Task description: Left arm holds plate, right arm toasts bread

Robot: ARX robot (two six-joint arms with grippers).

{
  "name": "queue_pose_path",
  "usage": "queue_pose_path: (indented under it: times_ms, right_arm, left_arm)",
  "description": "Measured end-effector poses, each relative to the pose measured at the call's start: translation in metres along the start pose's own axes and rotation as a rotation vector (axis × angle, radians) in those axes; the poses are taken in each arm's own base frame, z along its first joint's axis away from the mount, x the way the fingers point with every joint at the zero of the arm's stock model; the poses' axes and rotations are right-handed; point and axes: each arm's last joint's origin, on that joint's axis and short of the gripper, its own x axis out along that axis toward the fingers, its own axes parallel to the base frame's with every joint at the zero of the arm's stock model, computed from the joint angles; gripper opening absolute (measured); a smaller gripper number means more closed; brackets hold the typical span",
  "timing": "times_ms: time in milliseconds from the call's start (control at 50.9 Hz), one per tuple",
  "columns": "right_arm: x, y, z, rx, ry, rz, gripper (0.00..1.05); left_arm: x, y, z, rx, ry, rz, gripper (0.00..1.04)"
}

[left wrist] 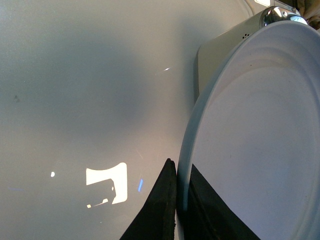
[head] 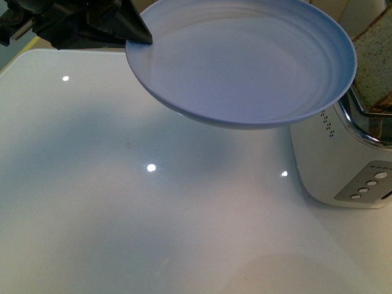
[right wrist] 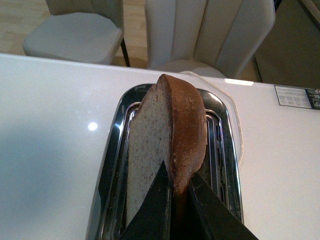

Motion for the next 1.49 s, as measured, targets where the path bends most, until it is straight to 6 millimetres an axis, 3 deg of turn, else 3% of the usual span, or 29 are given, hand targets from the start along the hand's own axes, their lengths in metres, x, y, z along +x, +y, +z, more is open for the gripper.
queue_pose_path:
  times_ms: [412, 609, 903, 1060, 1197, 1413, 1492]
  right_arm:
    - [0.027, 0.009, -0.022, -0.068, 0.107, -0.008, 0.03]
    - [0.028, 0.009, -0.023, -0.068, 0.105, -0.03, 0.03]
    - [0.023, 0.008, -0.021, -0.016, 0.12, 0.007, 0.48]
    - [0.002, -0.01, 0.001, 0.116, 0.034, -0.003, 0.79]
    - [-0.018, -0.02, 0.008, 0.179, -0.031, 0.002, 0.97]
    - [-0.024, -0.022, 0.007, 0.2, -0.045, 0.006, 0.96]
    - [-0.026, -0.024, -0.006, 0.153, -0.231, 0.037, 0.81]
  left_arm:
    - [0.0, 0.0, 0.0, 0.0, 0.001, -0.004, 0.03]
    - [0.0, 0.0, 0.0, -0.001, 0.0, -0.003, 0.03]
    - [0.0, 0.001, 0.0, -0.002, 0.002, -0.005, 0.03]
    - [0.0, 0.001, -0.001, -0.003, 0.003, -0.006, 0.03]
    - [0.0, 0.001, -0.002, -0.004, 0.005, -0.008, 0.03]
    - [-0.001, 0.002, -0.004, -0.006, 0.007, -0.007, 0.03]
    - [-0.001, 0.005, -0.007, -0.011, 0.014, 0.0, 0.03]
